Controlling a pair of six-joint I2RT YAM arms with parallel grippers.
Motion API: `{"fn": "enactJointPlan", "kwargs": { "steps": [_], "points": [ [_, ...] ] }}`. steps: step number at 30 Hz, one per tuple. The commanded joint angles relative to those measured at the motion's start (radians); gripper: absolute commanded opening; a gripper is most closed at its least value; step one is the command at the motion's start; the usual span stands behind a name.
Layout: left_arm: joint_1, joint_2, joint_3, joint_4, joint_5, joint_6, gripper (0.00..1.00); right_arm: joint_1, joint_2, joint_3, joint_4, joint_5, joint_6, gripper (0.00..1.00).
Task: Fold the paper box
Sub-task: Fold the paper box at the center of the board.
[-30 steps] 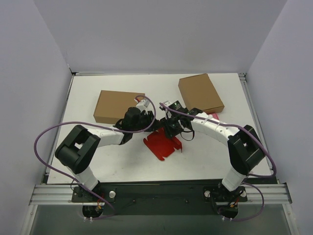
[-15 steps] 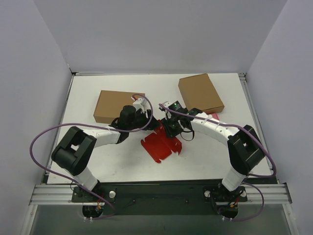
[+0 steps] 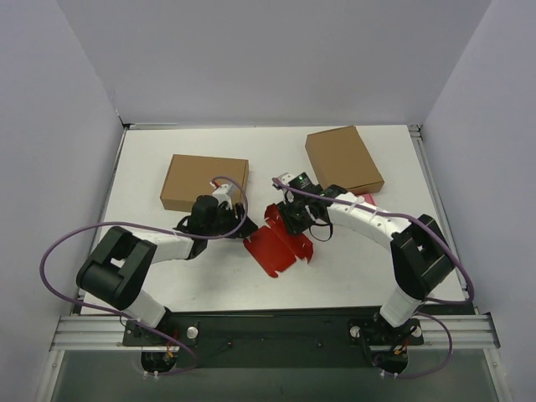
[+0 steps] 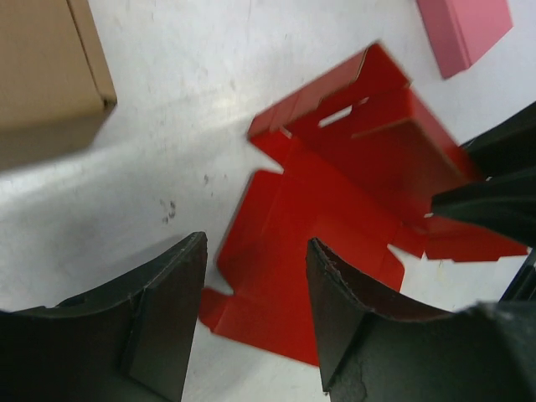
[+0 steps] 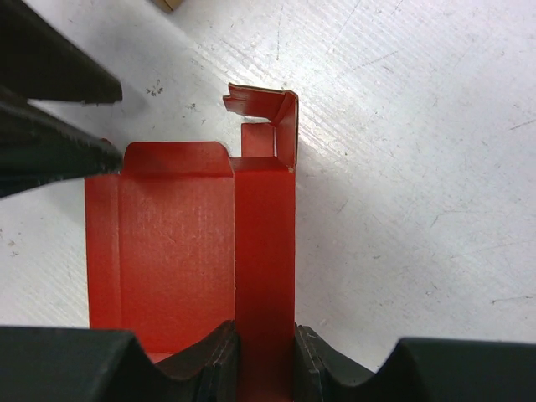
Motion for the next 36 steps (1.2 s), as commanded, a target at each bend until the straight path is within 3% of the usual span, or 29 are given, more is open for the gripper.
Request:
{"fn": "enactJointPlan", "kwargs": {
  "steps": [1,13,20,36],
  "points": [
    [0.000,-0.023,-0.043,0.080,0.048,-0.014,0.61,-0.008,-0.045,0.001,-0.027,-0.007,-0.004,0.10],
    [0.024,-0.015,-0.026,0.178,0.119,-0.054,0.63,-0.064,-0.192,-0.044,-0.057,-0.085,0.049,0.09],
    [0.028,0.074,0.006,0.358,0.225,-0.107,0.65,-0.097,-0.240,-0.041,-0.073,-0.162,0.077,0.09],
    [-0.040,0.176,0.112,0.342,0.120,-0.038,0.64,-0.111,-0.218,-0.024,-0.072,-0.214,0.091,0.08]
  ]
}}
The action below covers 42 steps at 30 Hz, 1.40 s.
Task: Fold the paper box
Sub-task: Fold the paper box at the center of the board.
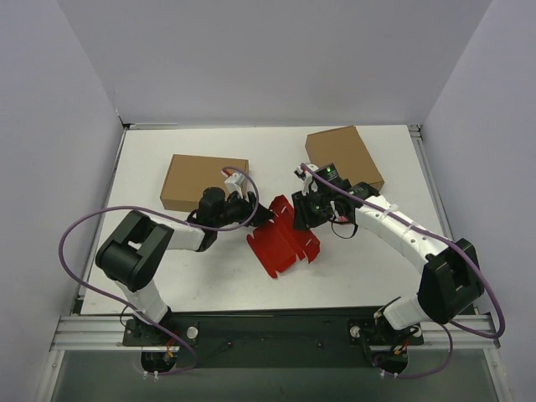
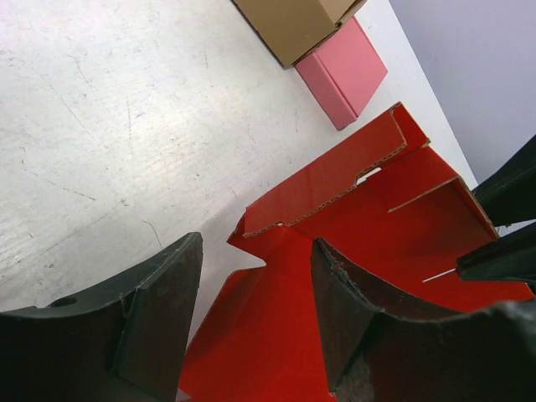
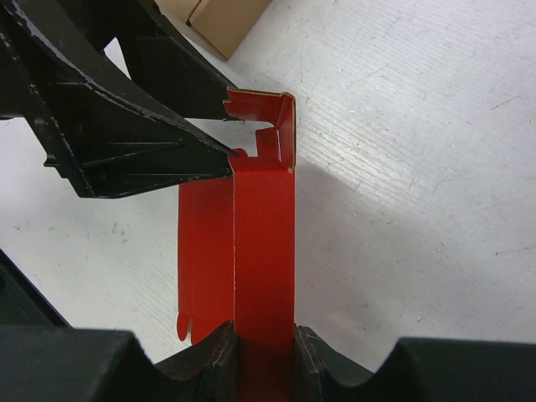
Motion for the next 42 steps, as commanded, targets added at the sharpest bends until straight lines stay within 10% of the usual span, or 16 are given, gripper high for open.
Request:
{"fn": "enactJointPlan", "kwargs": {
  "steps": [1,42],
  "points": [
    [-0.016,0.015,0.038,0.026,-0.032,0.038,0.64,-0.006,-0.007,0.014,-0.007,-0.028,0.005,0.08],
    [-0.134,-0.061,-0.065,0.061,-0.057,0.011,0.56,0.069,0.068,-0.032,0.009,0.150,-0.122,0.07]
  ]
}}
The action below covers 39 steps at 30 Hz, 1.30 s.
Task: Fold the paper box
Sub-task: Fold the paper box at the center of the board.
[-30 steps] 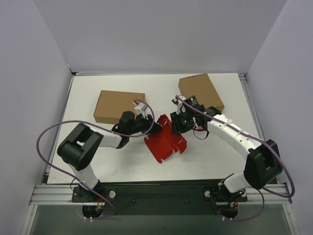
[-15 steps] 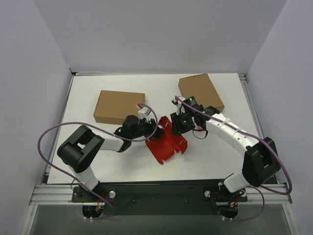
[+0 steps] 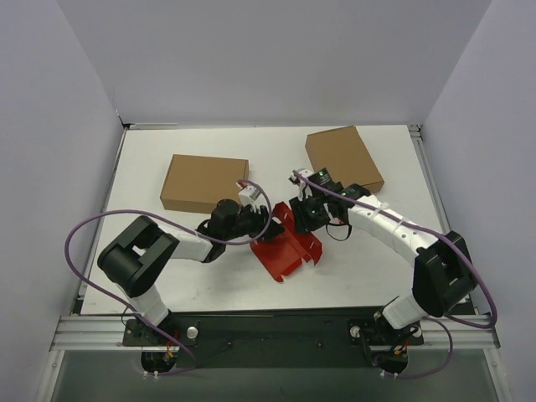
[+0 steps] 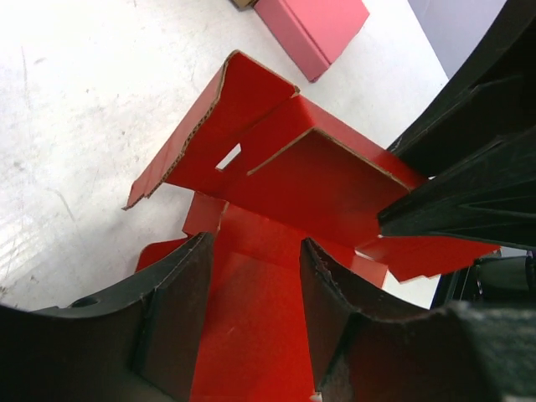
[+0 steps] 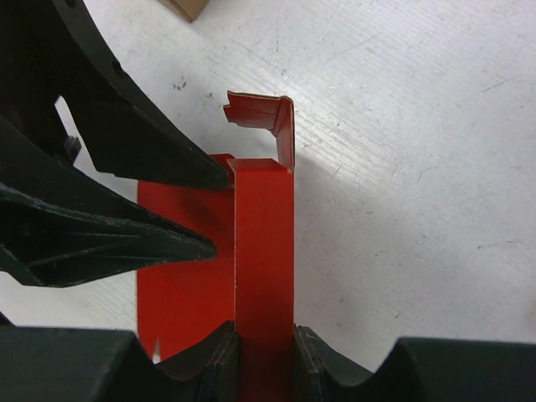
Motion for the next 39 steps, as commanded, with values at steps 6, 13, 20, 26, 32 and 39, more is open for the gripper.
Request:
{"fn": "enactJointPlan", "kwargs": {
  "steps": [6,13,20,26,32,39],
  "points": [
    [0.109,-0.156,-0.065,-0.009,0.076,0.011,0.58,0.158,0.041,-0.051,0.033,0.264,-0.143,0.06],
    [0.153,-0.209,-0.036,-0.082,0.050,0.014,0.58,0.209,0.051,-0.069,0.059,0.340,-0.170,0.06],
    [0.153,-0.065,0.062,-0.106,-0.023,-0.024,0.59,0.232,0.065,-0.086,0.072,0.365,-0.183,0.06],
    [0.155,0.037,0.171,-0.135,-0.068,-0.011,0.59,0.235,0.058,-0.094,0.078,0.356,-0.180,0.06],
    [0.152,0.128,0.225,-0.174,-0.045,0.034,0.59,0.234,0.061,-0.094,0.081,0.364,-0.173,0.05],
    [0.152,0.156,0.234,-0.252,0.064,0.132,0.58,0.234,0.070,-0.085,0.079,0.388,-0.164,0.05]
  ]
}}
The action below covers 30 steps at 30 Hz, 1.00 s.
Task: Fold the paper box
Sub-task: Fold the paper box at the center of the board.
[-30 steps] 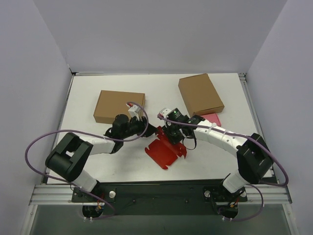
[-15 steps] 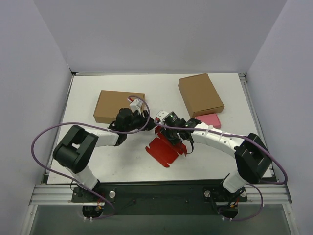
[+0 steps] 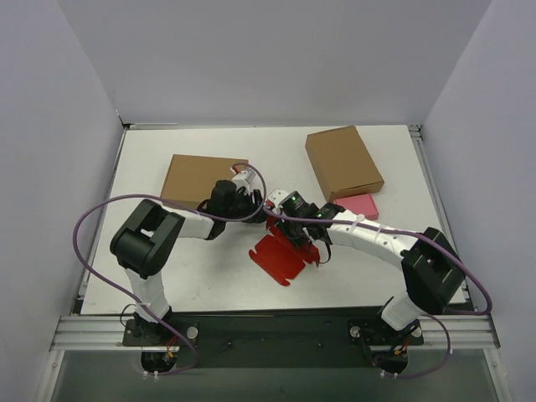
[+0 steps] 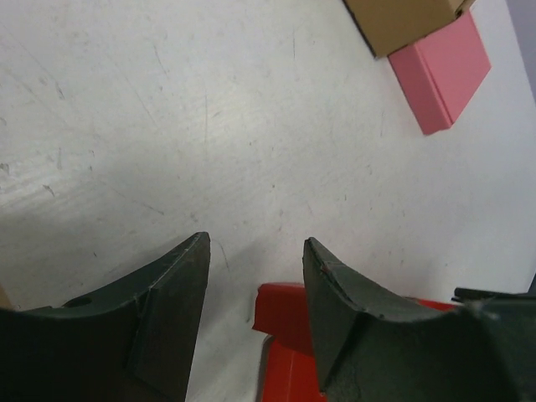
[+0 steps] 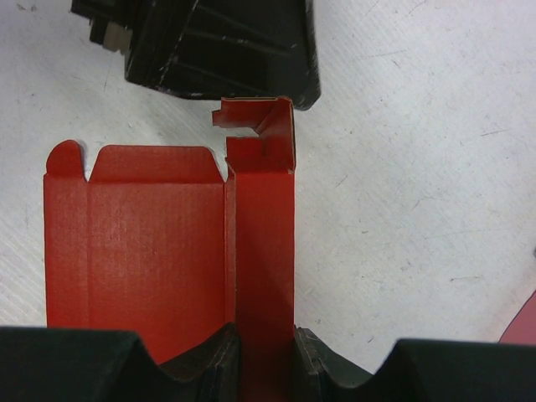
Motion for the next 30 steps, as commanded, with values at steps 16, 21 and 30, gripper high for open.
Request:
{"fn": "enactJointPlan", "kwargs": {
  "steps": [16,21,30],
  "points": [
    [-0.033,-0.045,0.034,-0.163,0.144,0.199,0.50,-0.002,0.033,0.002,-0.027,0.051,0.013,0.05],
    [-0.035,-0.066,0.010,-0.133,0.169,0.200,0.49,-0.002,0.034,-0.005,-0.026,0.054,0.014,0.05],
    [-0.065,-0.089,-0.031,-0.082,0.216,0.209,0.48,-0.002,0.034,-0.003,-0.026,0.060,0.016,0.05]
  ]
}}
